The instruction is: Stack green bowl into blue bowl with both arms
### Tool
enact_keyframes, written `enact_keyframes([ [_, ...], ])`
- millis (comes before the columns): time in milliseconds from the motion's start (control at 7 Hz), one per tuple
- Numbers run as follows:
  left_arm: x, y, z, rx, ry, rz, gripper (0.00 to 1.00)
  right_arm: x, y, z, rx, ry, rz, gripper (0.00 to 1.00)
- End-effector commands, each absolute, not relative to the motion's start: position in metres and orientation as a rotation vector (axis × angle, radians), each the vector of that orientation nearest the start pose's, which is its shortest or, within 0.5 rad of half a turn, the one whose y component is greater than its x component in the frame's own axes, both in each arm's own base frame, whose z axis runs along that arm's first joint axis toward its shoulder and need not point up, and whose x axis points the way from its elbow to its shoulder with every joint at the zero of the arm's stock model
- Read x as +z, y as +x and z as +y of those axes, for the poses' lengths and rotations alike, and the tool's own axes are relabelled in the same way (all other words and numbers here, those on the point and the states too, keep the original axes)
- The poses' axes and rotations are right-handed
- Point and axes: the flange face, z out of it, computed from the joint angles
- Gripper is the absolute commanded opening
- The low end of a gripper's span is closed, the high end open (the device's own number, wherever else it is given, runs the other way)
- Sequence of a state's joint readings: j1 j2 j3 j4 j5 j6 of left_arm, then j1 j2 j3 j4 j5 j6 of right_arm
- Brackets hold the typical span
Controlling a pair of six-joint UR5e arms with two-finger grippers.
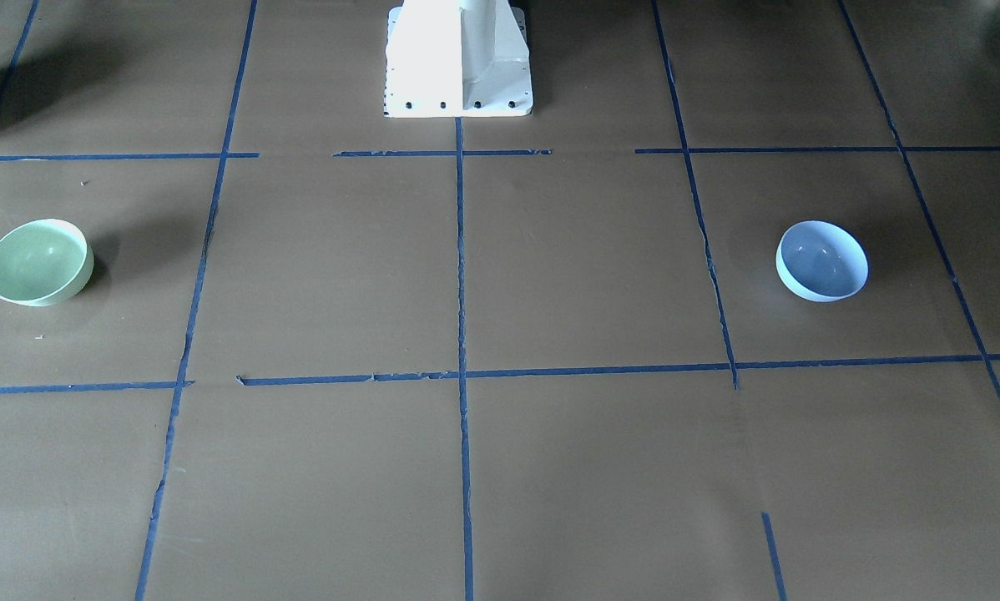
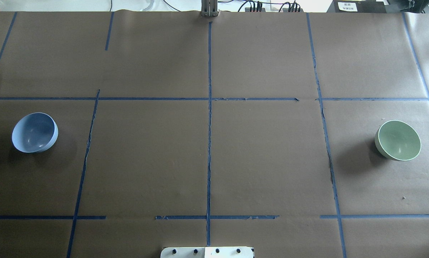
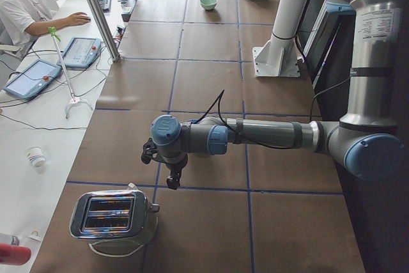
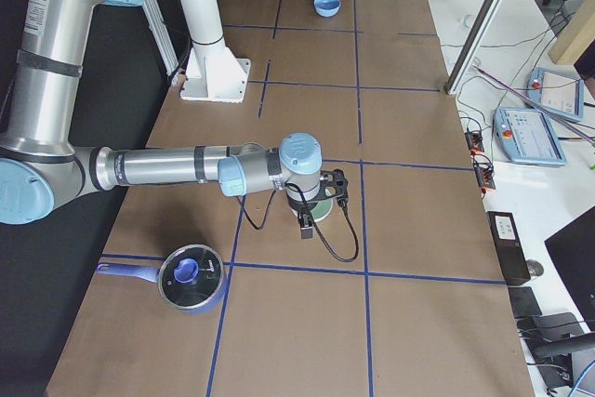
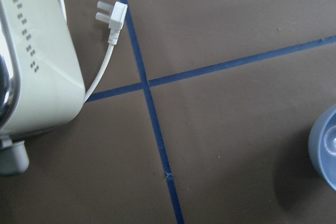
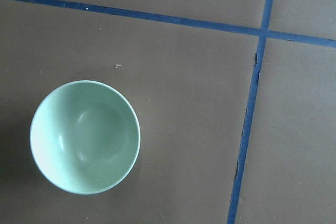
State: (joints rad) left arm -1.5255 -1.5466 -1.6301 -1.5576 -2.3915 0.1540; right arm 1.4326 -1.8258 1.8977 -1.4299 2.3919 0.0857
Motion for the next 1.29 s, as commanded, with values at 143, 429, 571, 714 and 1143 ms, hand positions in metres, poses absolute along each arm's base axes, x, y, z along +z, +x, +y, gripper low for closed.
enact_keyframes([
  [143, 0.647, -0.039, -0.482, 0.189, 0.048, 0.814, 1.0, 0.588, 0.004, -0.404, -0.133, 0.112, -0.838, 1.0],
  [429, 0.644, -0.039, -0.485, 0.184, 0.052, 0.814, 1.0, 0.586, 0.004, -0.406, -0.134, 0.116, -0.838, 1.0],
  [571, 0.647, -0.038, -0.482, 0.154, 0.037, 0.819, 1.0, 0.586, 0.003, -0.406, -0.134, 0.114, -0.838, 1.0],
  [714, 0.647, -0.038, -0.483, 0.155, 0.04, 0.819, 1.0, 0.587, 0.003, -0.406, -0.132, 0.112, -0.838, 1.0],
  [1143, 0.648, -0.031, -0.472, 0.153, 0.044, 0.829, 1.0, 0.586, 0.0, -0.406, -0.137, 0.109, -0.839, 1.0],
])
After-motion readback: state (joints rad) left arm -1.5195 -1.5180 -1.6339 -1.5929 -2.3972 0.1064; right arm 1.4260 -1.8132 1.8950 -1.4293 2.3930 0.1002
